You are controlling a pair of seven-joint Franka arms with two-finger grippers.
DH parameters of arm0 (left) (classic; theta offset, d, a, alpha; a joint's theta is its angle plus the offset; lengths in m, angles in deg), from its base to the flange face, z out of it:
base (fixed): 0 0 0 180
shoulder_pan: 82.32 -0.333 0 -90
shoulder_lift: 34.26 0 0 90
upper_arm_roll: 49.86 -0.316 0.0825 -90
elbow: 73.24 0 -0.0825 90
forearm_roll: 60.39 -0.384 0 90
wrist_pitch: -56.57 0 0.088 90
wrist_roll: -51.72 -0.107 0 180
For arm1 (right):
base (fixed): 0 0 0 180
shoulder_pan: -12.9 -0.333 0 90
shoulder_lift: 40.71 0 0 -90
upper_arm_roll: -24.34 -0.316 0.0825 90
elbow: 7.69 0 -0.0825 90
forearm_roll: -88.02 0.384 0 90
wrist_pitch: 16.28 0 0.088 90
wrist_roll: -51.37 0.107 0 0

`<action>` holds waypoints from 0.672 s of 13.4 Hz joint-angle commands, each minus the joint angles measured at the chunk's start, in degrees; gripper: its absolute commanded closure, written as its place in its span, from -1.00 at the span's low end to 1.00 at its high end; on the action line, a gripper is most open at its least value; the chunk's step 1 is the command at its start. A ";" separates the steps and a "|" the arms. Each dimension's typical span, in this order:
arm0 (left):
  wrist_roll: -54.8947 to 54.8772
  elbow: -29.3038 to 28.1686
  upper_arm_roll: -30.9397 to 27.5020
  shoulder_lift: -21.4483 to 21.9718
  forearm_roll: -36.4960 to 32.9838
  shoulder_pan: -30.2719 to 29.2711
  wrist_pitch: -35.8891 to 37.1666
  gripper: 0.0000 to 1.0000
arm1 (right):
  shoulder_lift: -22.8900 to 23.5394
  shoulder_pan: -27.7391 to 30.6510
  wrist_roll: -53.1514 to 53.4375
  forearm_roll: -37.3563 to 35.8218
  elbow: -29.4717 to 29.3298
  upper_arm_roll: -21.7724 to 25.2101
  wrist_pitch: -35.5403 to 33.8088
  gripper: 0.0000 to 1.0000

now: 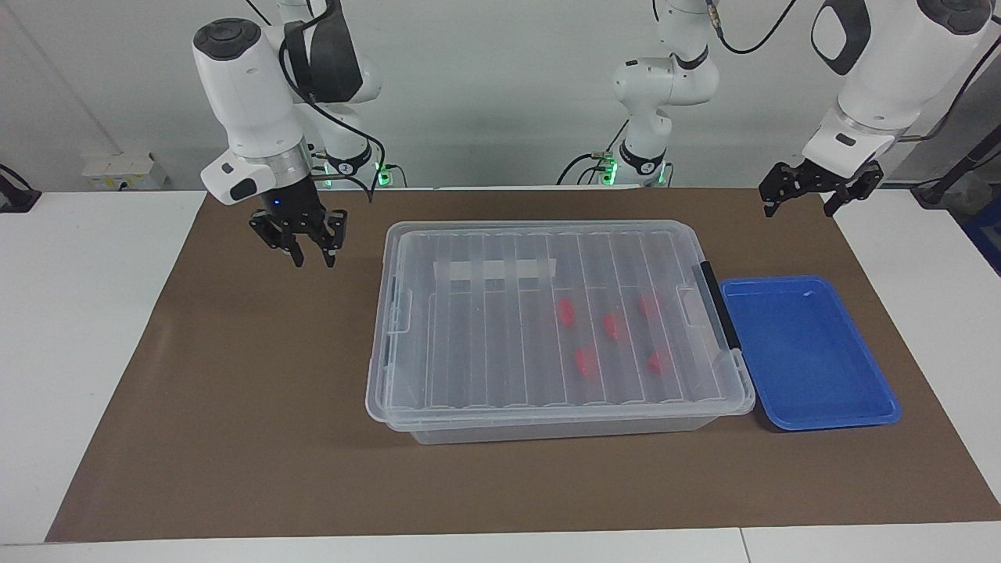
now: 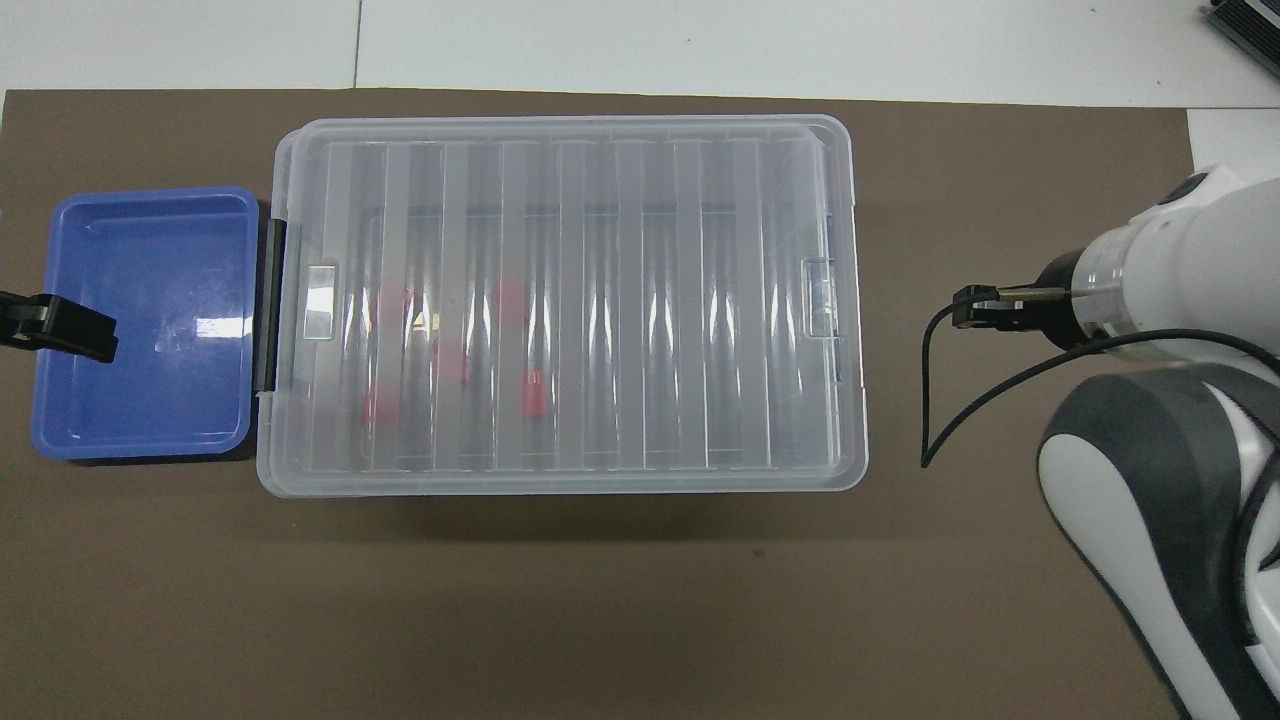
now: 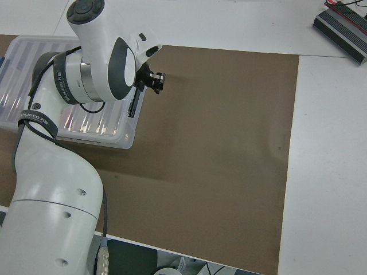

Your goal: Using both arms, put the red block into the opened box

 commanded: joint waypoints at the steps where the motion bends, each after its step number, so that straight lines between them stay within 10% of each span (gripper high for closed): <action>1: -0.18 -0.46 -0.18 0.74 -0.31 0.01 0.90 -1.00 | 0.90 2.25 0.83 0.93 -5.54 -0.22 -5.33 -1.00; 5: -0.27 -0.46 -0.18 0.74 -0.31 -0.08 0.90 -1.00 | 4.60 3.84 0.91 1.02 -15.83 -0.22 -13.41 -1.00; 9: -0.27 -0.46 -0.18 0.74 -0.31 -0.08 0.90 -1.00 | 1.18 4.19 1.00 0.85 -12.77 -0.39 -18.08 -1.00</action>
